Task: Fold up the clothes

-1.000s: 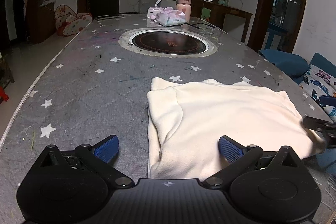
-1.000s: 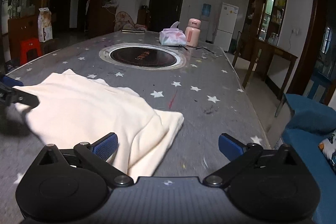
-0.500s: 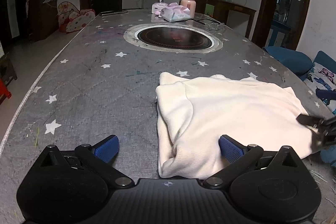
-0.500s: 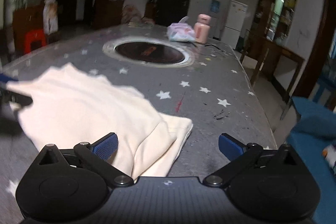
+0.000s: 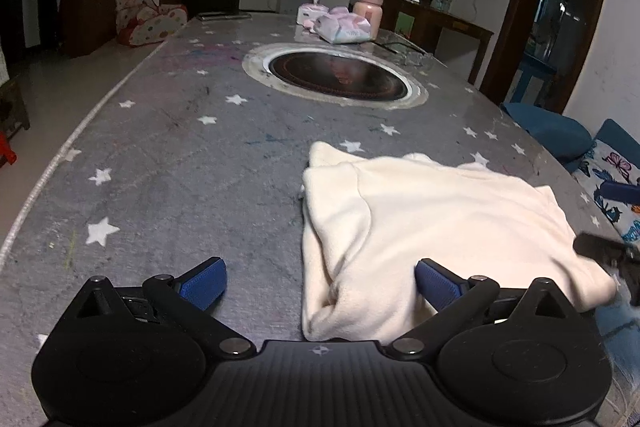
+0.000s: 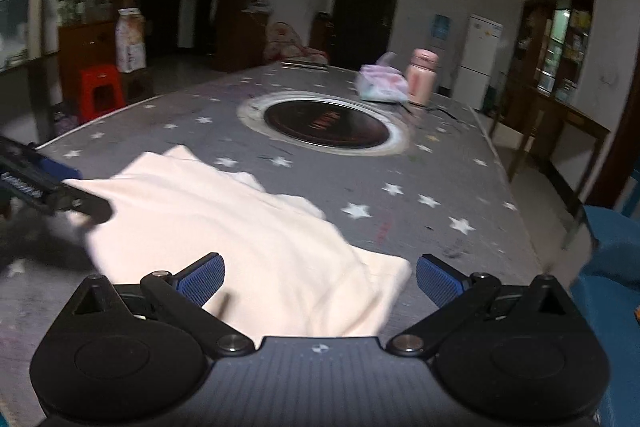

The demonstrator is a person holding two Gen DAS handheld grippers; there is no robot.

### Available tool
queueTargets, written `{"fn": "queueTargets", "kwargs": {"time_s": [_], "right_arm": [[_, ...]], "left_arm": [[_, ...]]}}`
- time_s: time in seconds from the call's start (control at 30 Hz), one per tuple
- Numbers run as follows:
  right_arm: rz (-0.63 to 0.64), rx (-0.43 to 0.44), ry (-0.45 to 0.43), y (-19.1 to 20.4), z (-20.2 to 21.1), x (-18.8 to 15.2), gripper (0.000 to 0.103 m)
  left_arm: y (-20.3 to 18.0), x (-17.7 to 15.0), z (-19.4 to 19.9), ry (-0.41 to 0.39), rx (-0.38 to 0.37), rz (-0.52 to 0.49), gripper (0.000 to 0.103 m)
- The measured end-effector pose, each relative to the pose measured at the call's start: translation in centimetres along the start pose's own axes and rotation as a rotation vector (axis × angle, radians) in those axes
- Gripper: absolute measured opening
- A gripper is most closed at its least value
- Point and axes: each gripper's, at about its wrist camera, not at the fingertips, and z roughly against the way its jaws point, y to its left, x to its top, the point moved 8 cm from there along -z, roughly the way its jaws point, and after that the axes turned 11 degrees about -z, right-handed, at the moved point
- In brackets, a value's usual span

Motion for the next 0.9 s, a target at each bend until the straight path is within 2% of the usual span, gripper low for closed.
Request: {"fn": "queueTargets", "kwargs": {"time_s": [0.23, 0.33, 0.4, 0.53, 0.63, 0.8, 0.9], "right_arm": [[0.031, 0.043, 0.011, 2.5, -0.3, -0.1, 0.103], [0.033, 0.050, 0.012, 2.9, -0.4, 0.0, 0.103], [0.036, 0.059, 0.011, 3.1, -0.3, 0.1, 0.103], [0.042, 0.089, 0.012, 4.0, -0.3, 0.4, 0.103], [0.046, 0.124, 0.017, 5.0, -0.6, 0.6, 0.103], [0.072, 0.199, 0.034, 7.2, -0.9, 1.1, 0.103], [0.112, 0.257, 0.052, 9.2, -1.0, 1.2, 0.098]], "left_arm": [[0.3, -0.8, 0.1, -0.001, 0.031, -0.003, 0.101], [0.4, -0.3, 1.4, -0.035, 0.029, 0.015, 0.100], [1.0, -0.2, 2.1, -0.053, 0.059, 0.010, 0.100], [2.1, -1.3, 1.7, -0.013, 0.090, 0.005, 0.098], [2.2, -2.0, 1.2, -0.007, 0.095, -0.004, 0.100], [2.8, -0.8, 1.9, -0.014, 0.068, 0.014, 0.099], [3.8, 0.0, 2.7, -0.034, 0.050, 0.060, 0.099]]}}
